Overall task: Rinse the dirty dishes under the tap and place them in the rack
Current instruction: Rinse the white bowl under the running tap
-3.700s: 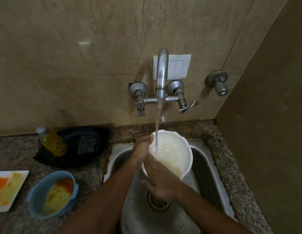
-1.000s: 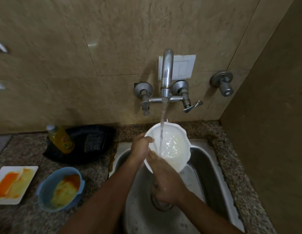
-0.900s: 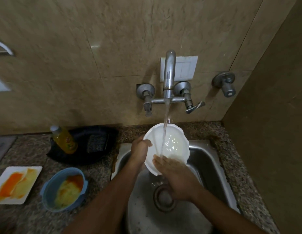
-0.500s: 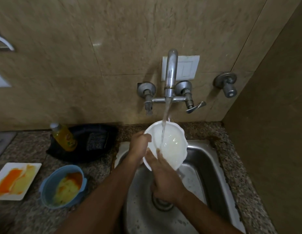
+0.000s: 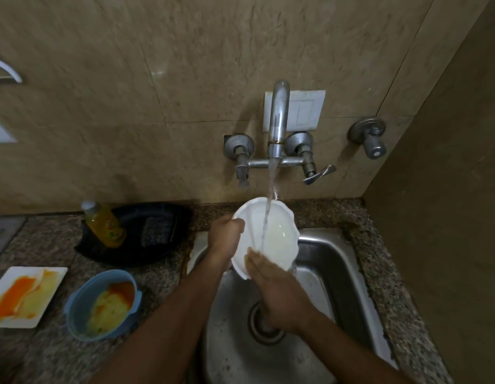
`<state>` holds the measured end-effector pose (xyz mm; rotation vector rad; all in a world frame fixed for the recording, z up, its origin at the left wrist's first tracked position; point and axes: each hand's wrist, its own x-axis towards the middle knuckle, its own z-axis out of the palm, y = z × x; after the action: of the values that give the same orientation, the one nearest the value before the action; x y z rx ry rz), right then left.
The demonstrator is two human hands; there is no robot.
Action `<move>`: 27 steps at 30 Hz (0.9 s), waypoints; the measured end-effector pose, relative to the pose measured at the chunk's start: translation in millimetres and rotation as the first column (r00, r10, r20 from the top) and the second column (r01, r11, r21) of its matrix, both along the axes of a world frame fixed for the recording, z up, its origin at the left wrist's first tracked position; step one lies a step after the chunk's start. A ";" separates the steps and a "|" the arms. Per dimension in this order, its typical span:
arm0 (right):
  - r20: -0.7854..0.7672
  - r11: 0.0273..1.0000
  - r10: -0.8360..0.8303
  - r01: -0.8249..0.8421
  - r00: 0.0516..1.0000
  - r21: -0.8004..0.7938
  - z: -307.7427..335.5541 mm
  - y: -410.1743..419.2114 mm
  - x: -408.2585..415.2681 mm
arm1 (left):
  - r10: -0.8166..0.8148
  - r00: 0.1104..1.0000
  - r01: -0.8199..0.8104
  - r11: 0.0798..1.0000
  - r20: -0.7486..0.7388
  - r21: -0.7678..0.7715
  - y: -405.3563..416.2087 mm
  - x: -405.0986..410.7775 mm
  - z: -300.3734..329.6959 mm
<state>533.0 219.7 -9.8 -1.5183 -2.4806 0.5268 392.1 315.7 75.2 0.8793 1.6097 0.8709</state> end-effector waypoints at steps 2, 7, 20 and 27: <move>-0.040 1.000 0.004 -0.004 0.999 -0.013 -6.3 -3.0 -0.1 | -0.014 1.000 0.014 1.000 -0.017 -0.007 1.0 -2.4 3.2; 0.047 0.998 -0.057 0.056 0.997 0.024 -6.3 -4.1 1.7 | 0.011 0.995 -0.011 1.000 -0.097 -0.004 -5.1 -7.3 -6.6; 0.042 0.990 -0.138 0.138 0.990 0.013 -9.9 -11.6 5.8 | -0.044 0.978 0.035 0.998 -0.202 -0.047 -9.2 -12.9 -2.4; 0.023 0.990 -0.117 0.114 0.993 0.086 -18.2 -6.6 6.6 | -0.040 0.975 0.022 0.996 -0.220 -0.085 -1.2 -10.3 -2.0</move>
<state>539.7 213.1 -28.0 -1.6344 -2.3841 0.3786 381.7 314.4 73.2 0.9682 1.8060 0.6983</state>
